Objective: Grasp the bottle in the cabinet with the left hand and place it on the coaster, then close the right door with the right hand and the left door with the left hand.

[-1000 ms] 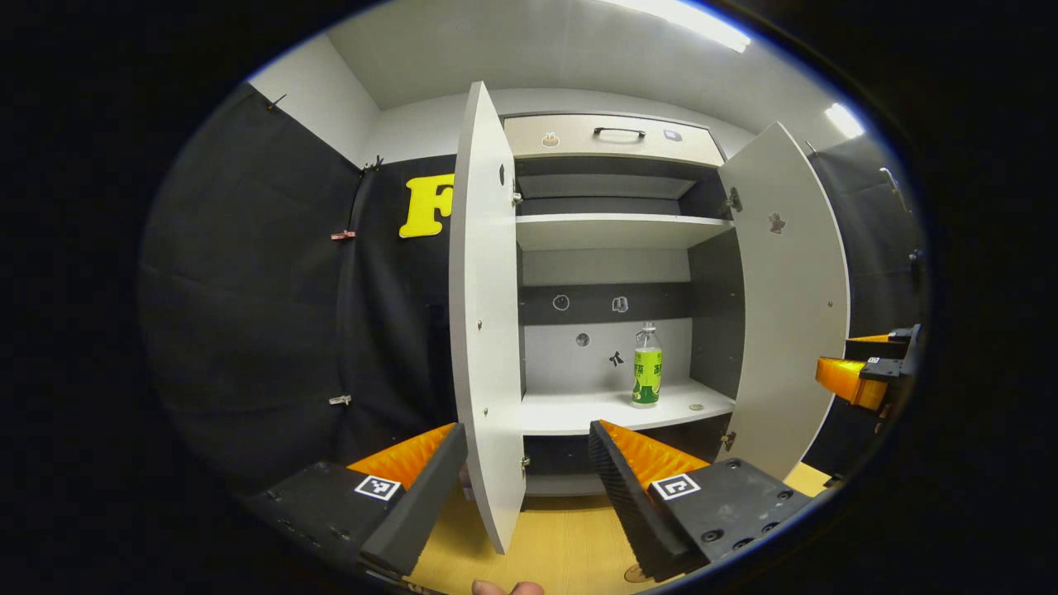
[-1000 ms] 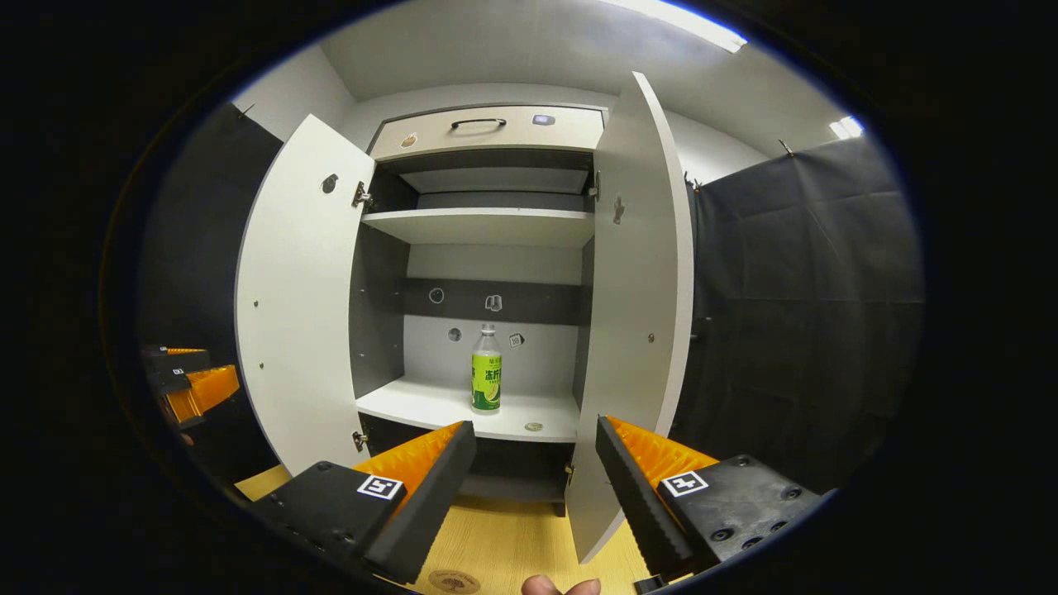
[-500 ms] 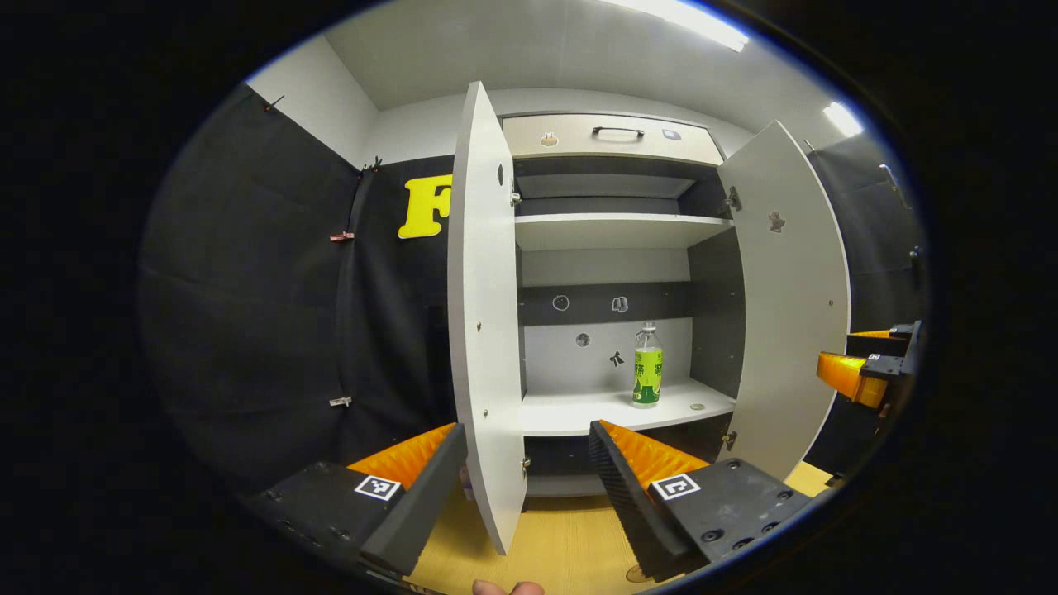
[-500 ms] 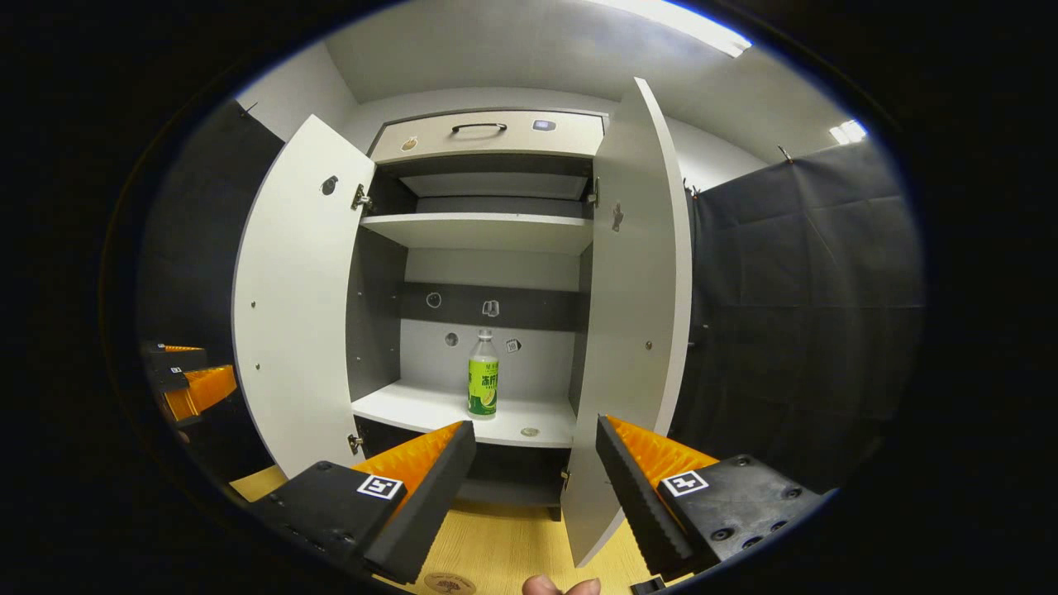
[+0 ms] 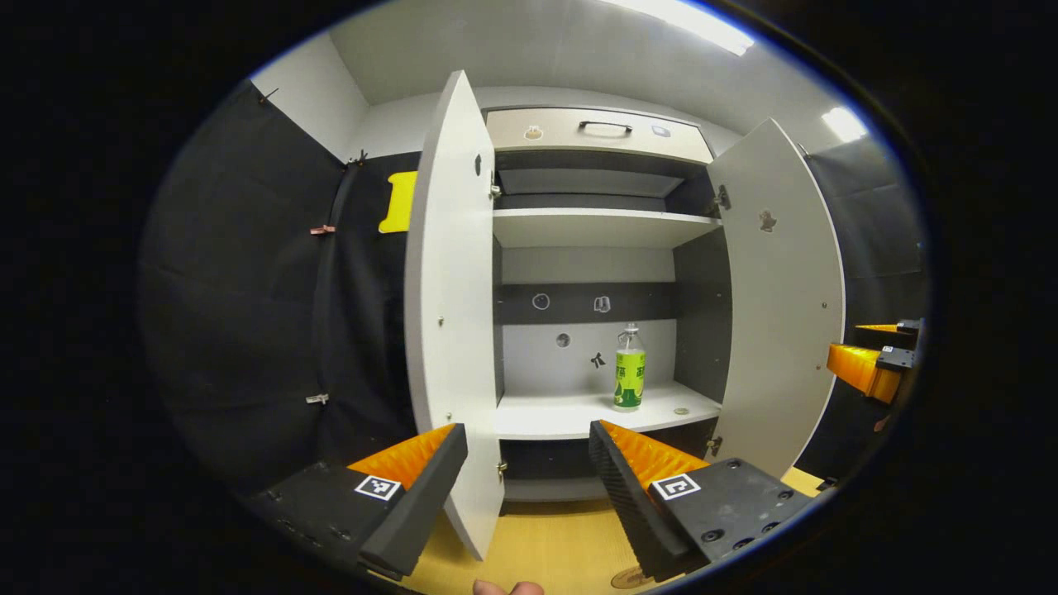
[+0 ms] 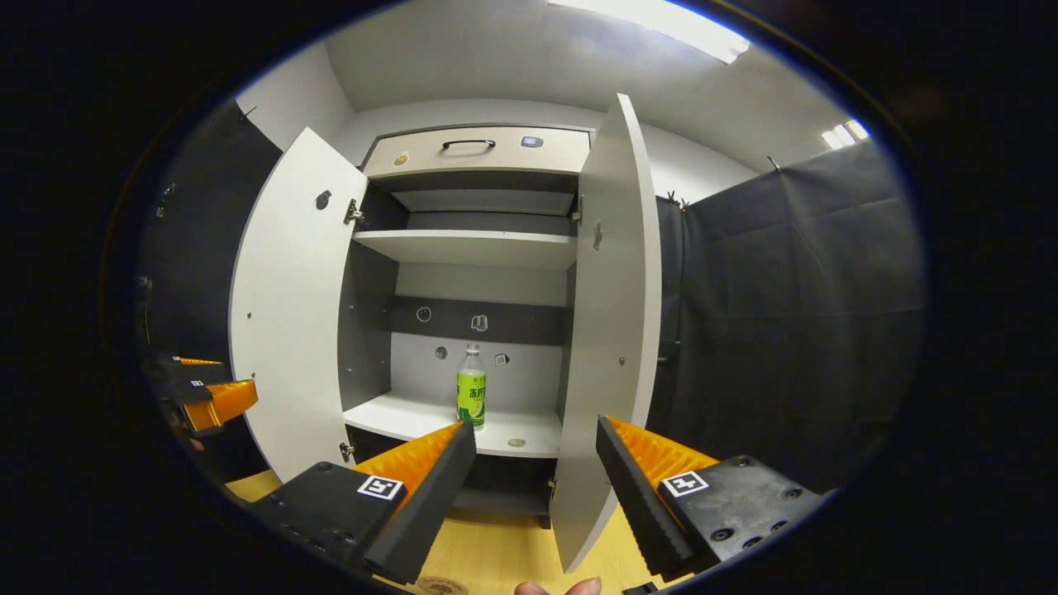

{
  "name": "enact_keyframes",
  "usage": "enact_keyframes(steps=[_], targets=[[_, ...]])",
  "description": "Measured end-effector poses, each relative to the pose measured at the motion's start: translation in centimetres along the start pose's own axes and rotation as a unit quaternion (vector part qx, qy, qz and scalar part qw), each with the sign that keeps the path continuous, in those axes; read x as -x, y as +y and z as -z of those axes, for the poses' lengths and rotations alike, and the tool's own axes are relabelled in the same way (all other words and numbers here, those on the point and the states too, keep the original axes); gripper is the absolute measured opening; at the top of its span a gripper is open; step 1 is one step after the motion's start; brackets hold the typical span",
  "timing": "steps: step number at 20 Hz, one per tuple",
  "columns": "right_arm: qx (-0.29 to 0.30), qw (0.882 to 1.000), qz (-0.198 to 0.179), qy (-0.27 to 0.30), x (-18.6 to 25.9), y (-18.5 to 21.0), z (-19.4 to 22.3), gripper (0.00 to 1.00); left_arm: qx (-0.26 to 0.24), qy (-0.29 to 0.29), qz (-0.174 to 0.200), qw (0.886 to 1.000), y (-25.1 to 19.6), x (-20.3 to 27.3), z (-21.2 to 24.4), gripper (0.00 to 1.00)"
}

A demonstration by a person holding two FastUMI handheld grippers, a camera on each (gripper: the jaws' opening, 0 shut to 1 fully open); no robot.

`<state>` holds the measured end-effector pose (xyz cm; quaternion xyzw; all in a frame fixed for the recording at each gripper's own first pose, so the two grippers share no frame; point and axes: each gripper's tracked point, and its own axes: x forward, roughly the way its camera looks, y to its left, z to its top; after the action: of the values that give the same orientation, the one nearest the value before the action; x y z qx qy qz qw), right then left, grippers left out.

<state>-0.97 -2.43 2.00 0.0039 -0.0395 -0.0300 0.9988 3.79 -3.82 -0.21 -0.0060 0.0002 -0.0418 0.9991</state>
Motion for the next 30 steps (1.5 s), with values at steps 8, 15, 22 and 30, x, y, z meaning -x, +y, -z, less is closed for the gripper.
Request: enact_keyframes(steps=[8,15,22,30], targets=[[0.01,0.999,0.034,-0.001,0.2,-5.2,-0.1,0.98,0.011,-0.003,0.057,0.998,-7.0,-6.8,-0.2,0.94],[0.017,0.997,0.069,-0.002,0.8,-10.1,0.1,0.98,0.018,-0.013,0.086,0.996,-12.5,-14.1,-0.6,0.94],[0.029,0.995,0.099,0.01,1.4,-14.2,0.9,0.97,0.018,-0.006,0.098,0.995,-16.7,-22.2,0.2,0.94],[0.017,0.994,0.11,0.021,1.1,-17.6,1.7,0.97,0.002,0.024,0.09,0.996,-19.5,-31.4,1.6,0.95]])
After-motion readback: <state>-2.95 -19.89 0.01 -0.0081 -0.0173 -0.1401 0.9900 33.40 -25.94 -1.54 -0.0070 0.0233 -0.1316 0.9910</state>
